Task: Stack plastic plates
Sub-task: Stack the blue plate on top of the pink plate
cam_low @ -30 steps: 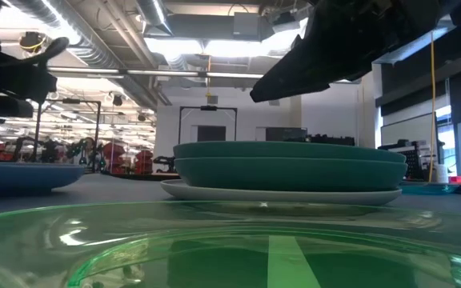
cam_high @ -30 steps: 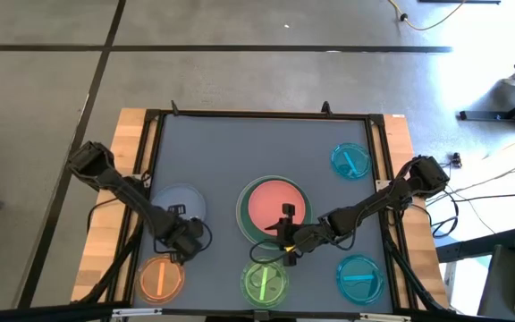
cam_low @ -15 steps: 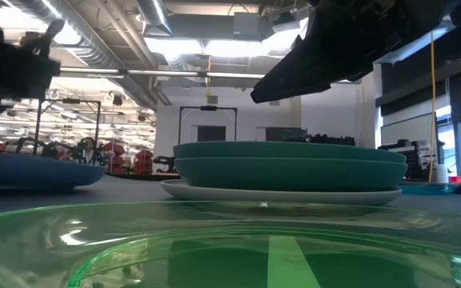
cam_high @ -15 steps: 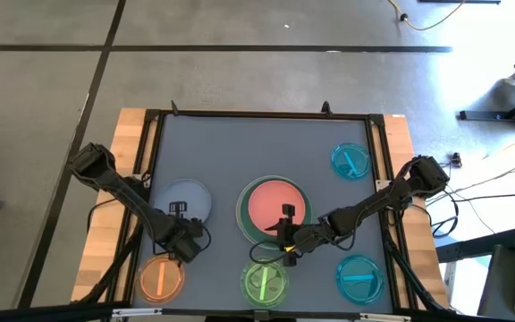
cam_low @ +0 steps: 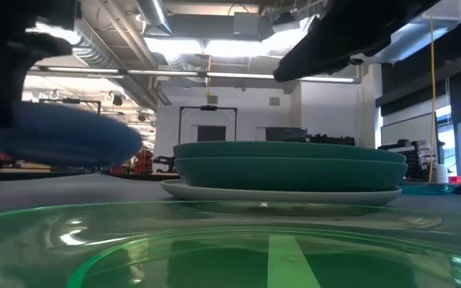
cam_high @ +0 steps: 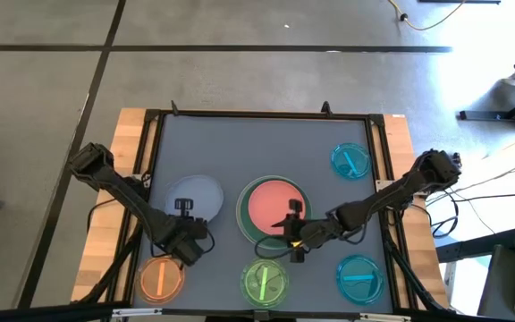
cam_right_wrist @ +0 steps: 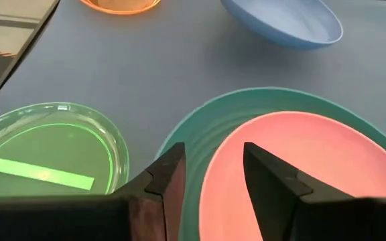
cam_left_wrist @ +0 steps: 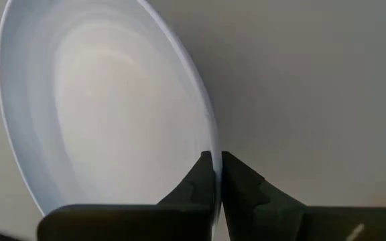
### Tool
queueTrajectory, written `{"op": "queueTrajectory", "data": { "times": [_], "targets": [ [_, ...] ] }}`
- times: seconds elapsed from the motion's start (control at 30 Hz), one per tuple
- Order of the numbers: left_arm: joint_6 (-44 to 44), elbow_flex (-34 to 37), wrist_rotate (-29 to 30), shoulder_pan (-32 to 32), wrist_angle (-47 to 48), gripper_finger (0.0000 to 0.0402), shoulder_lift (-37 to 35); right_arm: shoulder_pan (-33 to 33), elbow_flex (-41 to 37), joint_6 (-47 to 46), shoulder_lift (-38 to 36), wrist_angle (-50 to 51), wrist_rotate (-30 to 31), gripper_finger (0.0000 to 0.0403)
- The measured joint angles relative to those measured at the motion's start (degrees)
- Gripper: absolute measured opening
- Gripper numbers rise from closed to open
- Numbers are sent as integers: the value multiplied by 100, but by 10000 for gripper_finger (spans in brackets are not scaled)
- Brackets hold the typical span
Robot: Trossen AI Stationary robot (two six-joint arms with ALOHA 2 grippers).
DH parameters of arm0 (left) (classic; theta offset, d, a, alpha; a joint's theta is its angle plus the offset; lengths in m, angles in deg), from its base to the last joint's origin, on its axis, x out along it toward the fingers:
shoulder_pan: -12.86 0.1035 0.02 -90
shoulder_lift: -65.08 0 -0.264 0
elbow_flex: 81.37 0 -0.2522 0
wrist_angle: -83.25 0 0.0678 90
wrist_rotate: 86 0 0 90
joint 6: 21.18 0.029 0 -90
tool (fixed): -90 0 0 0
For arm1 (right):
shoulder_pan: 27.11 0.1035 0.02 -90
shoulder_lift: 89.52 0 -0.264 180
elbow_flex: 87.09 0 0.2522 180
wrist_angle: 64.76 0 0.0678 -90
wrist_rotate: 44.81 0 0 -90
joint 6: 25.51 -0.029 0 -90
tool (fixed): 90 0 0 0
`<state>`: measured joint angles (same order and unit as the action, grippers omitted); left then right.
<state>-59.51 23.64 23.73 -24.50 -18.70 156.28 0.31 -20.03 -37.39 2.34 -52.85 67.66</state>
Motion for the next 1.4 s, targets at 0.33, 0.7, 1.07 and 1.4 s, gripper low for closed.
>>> {"op": "queueTrajectory", "data": {
  "times": [0.33, 0.7, 1.07, 1.4],
  "targets": [
    [1481, -666, 1426, -50, -375, 8, -13, 0, 2, -176, -409, 646, 100, 140],
    [4802, -564, 1225, 699, -3349, 12, 418, -4, 2, -396, -1300, 1334, 219, 140],
    [6281, -546, 154, 1639, -5167, 13, 1209, -4, 2, -443, -1447, 1758, 350, 140],
    [5957, -546, 1, 1937, -5275, 19, 1531, -4, 2, -479, -1442, 1805, 346, 140]
  ]
}}
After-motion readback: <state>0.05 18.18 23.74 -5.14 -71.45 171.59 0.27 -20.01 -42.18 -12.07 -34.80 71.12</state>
